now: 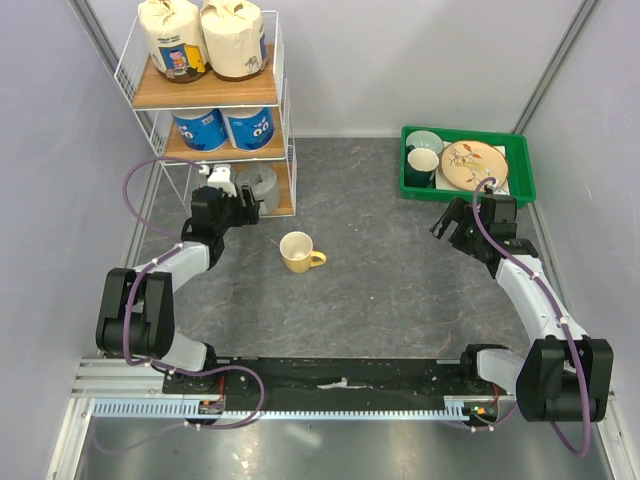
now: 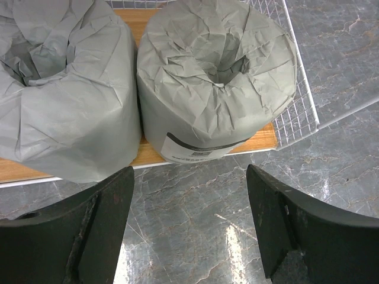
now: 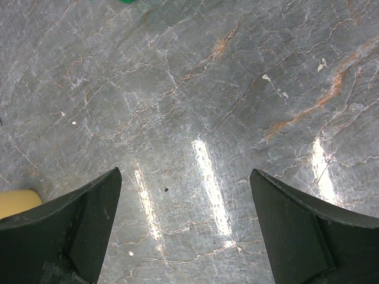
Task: Place and organize the paper towels onto the shelf
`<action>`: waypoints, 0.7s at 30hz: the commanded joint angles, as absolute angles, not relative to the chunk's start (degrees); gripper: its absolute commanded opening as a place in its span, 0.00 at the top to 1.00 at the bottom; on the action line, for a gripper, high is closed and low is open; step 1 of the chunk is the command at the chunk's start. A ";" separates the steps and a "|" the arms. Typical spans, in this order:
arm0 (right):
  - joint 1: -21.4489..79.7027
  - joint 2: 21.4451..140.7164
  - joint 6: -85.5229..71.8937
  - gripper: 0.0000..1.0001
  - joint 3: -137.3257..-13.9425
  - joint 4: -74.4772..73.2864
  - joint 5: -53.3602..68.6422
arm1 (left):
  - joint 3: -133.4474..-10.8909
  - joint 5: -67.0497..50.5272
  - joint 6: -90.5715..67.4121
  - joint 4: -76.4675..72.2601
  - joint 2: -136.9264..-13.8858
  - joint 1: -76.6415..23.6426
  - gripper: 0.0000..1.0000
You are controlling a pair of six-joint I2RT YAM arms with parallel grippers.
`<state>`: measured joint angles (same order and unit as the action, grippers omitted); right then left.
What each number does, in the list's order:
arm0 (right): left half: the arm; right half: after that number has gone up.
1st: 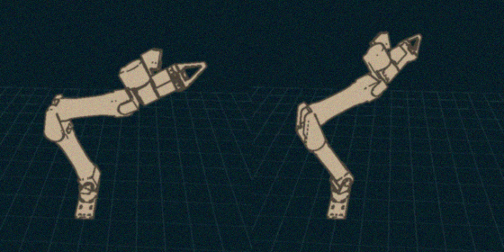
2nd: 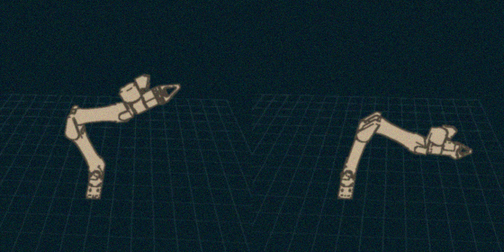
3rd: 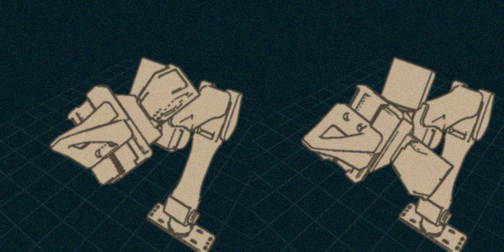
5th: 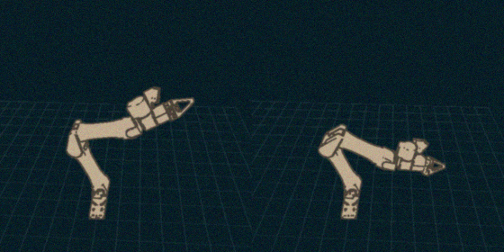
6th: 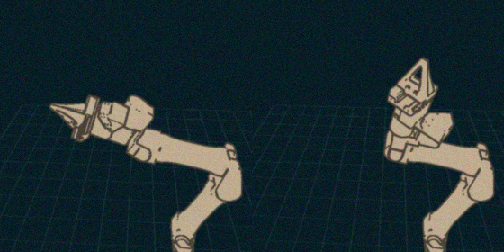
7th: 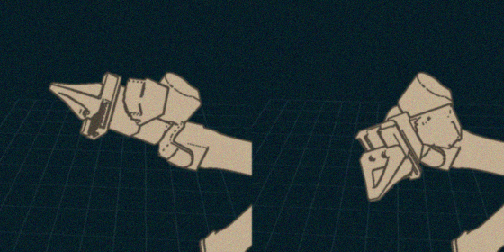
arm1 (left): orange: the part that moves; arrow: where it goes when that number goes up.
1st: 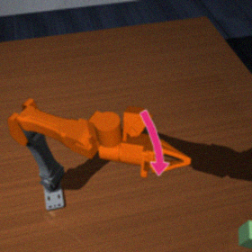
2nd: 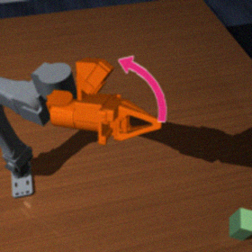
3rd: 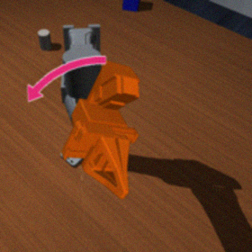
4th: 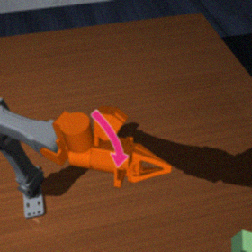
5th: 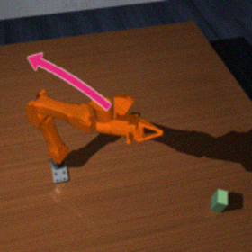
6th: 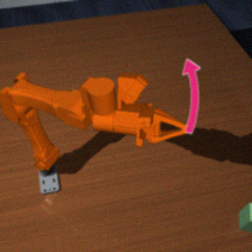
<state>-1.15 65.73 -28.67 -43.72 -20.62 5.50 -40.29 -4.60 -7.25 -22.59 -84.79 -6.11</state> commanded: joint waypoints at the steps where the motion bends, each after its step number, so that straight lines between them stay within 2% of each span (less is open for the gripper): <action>1: -1.32 65.65 -28.12 0.02 -44.21 -19.42 4.57 | -42.71 -3.69 -6.68 -23.47 -85.69 -5.89 0.17; 21: -1.32 66.62 -27.86 0.02 -45.17 -19.86 4.48 | -45.97 -1.23 -5.01 -22.50 -88.95 -5.98 0.19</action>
<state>-1.15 66.28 -28.67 -43.75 -20.64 5.48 -43.42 -2.61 -7.16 -22.37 -88.20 -6.13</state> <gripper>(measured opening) 0.982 0.818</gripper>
